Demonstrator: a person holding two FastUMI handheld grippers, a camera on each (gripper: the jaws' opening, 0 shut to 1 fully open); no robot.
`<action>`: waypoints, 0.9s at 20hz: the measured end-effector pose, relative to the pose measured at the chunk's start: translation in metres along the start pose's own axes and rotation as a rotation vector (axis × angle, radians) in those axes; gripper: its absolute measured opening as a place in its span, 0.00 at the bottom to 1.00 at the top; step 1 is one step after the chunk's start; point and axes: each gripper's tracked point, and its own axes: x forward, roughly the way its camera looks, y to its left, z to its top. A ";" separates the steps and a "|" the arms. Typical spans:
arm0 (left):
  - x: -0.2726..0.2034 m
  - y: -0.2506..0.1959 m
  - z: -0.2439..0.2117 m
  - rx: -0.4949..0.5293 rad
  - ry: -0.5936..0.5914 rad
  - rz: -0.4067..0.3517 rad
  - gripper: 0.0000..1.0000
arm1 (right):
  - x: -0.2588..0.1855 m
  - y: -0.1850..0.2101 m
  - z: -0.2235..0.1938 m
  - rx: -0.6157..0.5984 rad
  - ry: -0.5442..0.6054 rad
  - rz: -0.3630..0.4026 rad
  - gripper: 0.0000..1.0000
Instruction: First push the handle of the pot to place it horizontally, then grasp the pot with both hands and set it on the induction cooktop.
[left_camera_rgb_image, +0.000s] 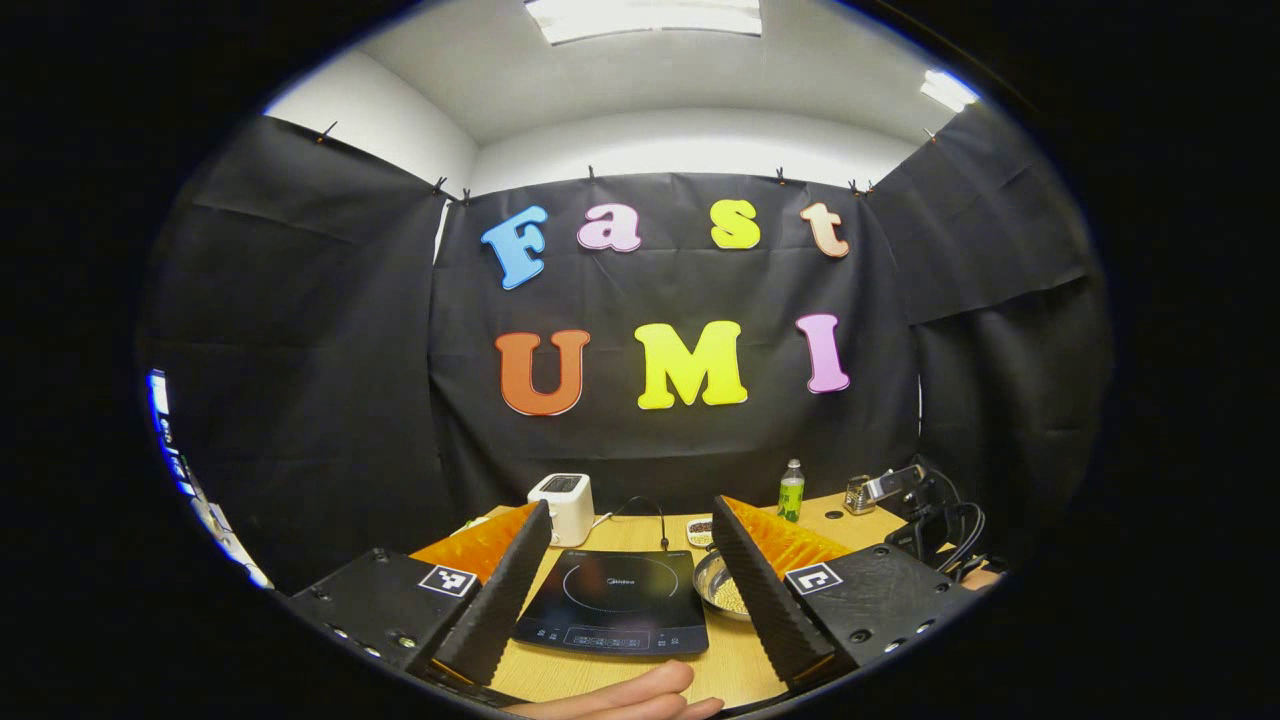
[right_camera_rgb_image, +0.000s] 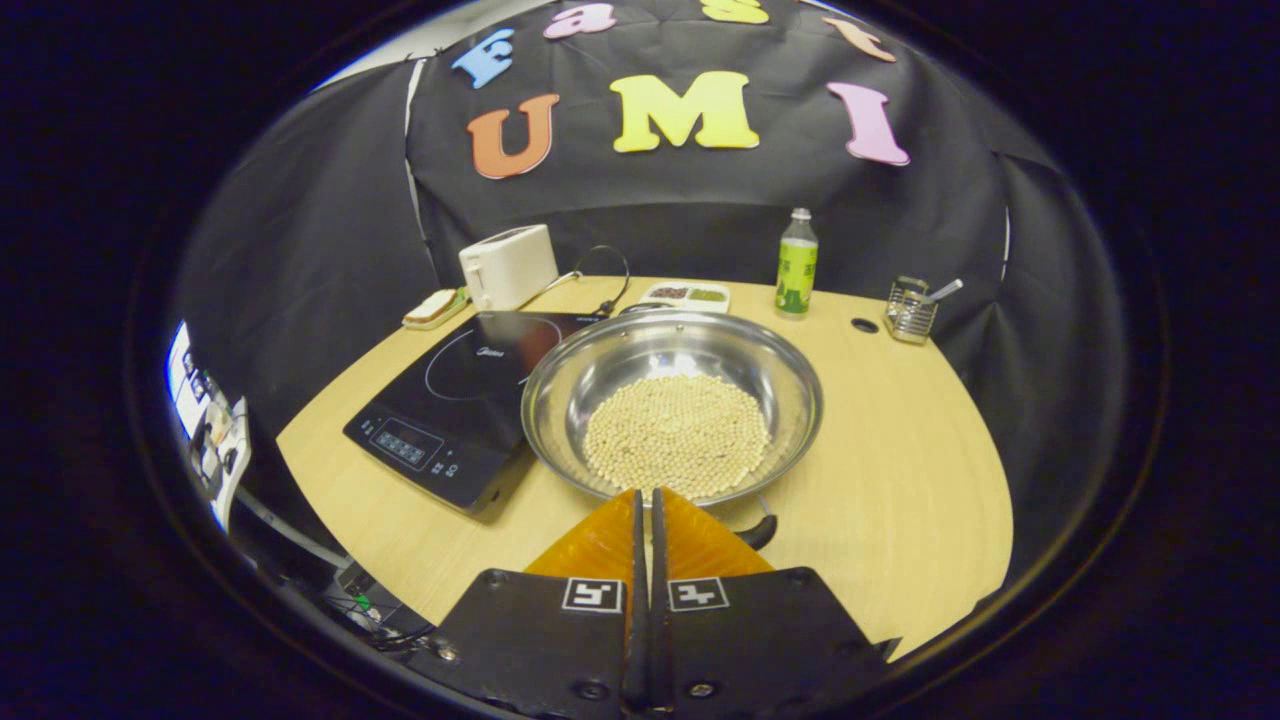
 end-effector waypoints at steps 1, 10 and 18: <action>0.000 0.001 -0.001 0.001 0.000 0.000 0.96 | 0.003 0.007 -0.006 -0.009 0.012 0.018 0.01; 0.007 -0.005 -0.002 0.000 0.000 -0.016 0.96 | 0.029 0.000 -0.029 -0.004 0.122 0.053 0.01; 0.048 -0.015 0.014 -0.043 -0.004 -0.022 0.96 | 0.026 -0.023 -0.032 -0.022 0.171 0.057 0.04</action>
